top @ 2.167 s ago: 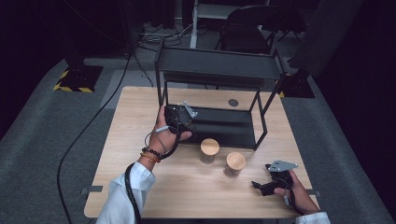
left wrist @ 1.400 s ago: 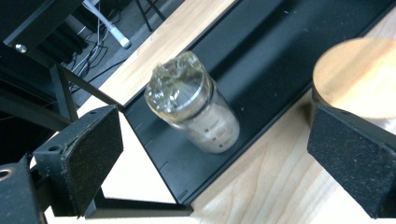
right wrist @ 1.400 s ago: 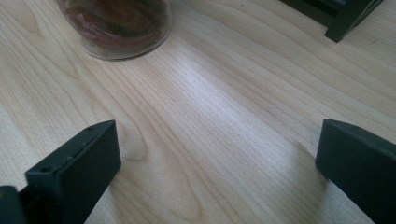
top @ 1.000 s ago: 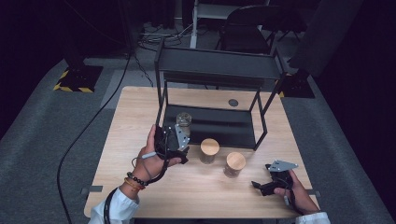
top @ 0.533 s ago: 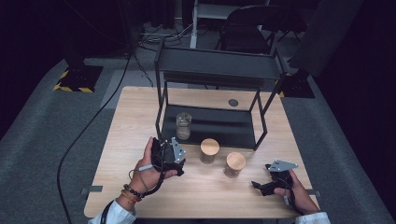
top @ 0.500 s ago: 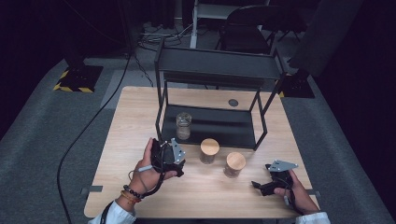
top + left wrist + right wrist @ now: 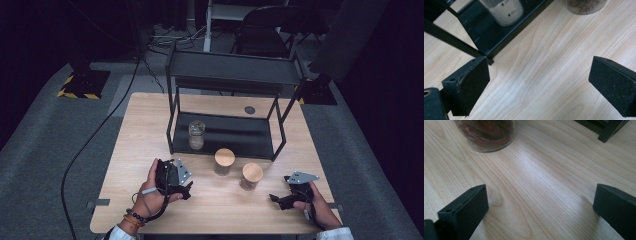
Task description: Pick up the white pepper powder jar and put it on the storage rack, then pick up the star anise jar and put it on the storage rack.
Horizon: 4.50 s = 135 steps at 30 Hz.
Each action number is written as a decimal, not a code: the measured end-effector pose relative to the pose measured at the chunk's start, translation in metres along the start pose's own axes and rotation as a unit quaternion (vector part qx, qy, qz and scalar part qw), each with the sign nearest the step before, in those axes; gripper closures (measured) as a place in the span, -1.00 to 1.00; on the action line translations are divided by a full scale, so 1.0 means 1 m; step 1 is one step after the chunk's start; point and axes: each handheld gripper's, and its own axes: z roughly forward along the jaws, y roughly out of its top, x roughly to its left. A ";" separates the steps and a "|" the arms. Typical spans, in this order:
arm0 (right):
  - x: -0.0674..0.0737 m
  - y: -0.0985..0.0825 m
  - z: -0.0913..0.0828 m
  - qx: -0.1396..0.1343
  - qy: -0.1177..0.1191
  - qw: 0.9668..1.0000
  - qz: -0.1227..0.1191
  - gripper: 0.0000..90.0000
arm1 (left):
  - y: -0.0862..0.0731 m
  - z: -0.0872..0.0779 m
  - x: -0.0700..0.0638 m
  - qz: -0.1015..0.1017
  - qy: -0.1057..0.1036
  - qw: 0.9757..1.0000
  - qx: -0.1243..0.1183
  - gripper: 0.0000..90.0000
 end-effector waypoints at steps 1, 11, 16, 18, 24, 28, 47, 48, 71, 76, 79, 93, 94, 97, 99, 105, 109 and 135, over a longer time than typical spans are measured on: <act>0.000 0.000 0.000 0.000 0.000 1.000 0.000 -1.00 | -0.002 0.000 0.000 -0.002 -0.002 1.000 0.000 -0.94; 0.000 0.000 0.000 0.000 0.000 1.000 0.000 -1.00 | -0.028 0.000 0.001 -0.033 -0.004 0.999 0.008 -0.94; 0.000 0.000 0.000 0.000 0.000 1.000 0.000 -1.00 | -0.038 -0.001 0.002 -0.046 -0.008 0.999 0.013 -0.94; 0.000 0.000 0.000 0.000 0.000 1.000 0.000 -1.00 | -0.041 -0.001 0.003 -0.050 -0.008 0.999 0.017 -0.94; 0.000 0.000 0.000 0.000 0.000 1.000 0.000 -1.00 | -0.051 -0.001 0.006 -0.067 -0.015 0.997 0.017 -0.94; 0.000 0.000 0.000 0.000 0.000 1.000 0.000 -1.00 | -0.061 -0.001 0.009 -0.091 -0.025 0.995 0.019 -0.94; 0.000 0.000 0.000 0.000 0.000 1.000 0.000 -1.00 | -0.088 0.000 0.023 -0.168 -0.065 0.984 0.013 -1.00; 0.000 0.000 0.000 0.000 0.000 1.000 0.000 -1.00 | -0.089 0.000 0.024 -0.169 -0.068 0.983 0.013 -1.00; 0.000 0.000 0.000 0.000 0.000 1.000 0.000 -1.00 | -0.091 0.000 0.026 -0.164 -0.074 0.984 0.011 -1.00; 0.000 0.000 0.000 0.000 0.000 1.000 0.000 -1.00 | -0.091 0.000 0.027 -0.164 -0.075 0.984 0.011 -1.00; 0.000 0.000 0.000 0.000 0.000 1.000 0.000 -1.00 | -0.091 0.000 0.027 -0.164 -0.075 0.984 0.011 -1.00; 0.000 0.000 0.000 -0.001 -0.001 1.000 -0.001 -1.00 | -0.091 0.000 0.027 -0.164 -0.075 0.984 0.011 -1.00; 0.001 0.000 0.000 -0.001 -0.002 1.000 -0.002 -1.00 | -0.091 0.000 0.027 -0.164 -0.075 0.984 0.011 -1.00; 0.003 -0.001 -0.001 -0.006 -0.010 1.000 -0.013 -1.00 | -0.091 0.000 0.027 -0.164 -0.075 0.984 0.011 -1.00; 0.003 -0.001 -0.001 -0.008 -0.012 1.000 -0.017 -1.00 | -0.091 0.000 0.027 -0.163 -0.075 0.984 0.011 -1.00; 0.002 0.002 -0.004 0.016 -0.011 1.000 -0.012 -0.98 | -0.091 0.000 0.027 -0.163 -0.076 0.984 0.011 -1.00; 0.004 0.005 -0.005 0.033 -0.003 0.999 -0.017 -0.96 | -0.091 0.000 0.027 -0.163 -0.076 0.984 0.011 -1.00; 0.026 0.030 -0.036 0.011 0.045 0.998 -0.042 -0.95 | -0.091 0.000 0.027 -0.161 -0.078 0.984 0.010 -1.00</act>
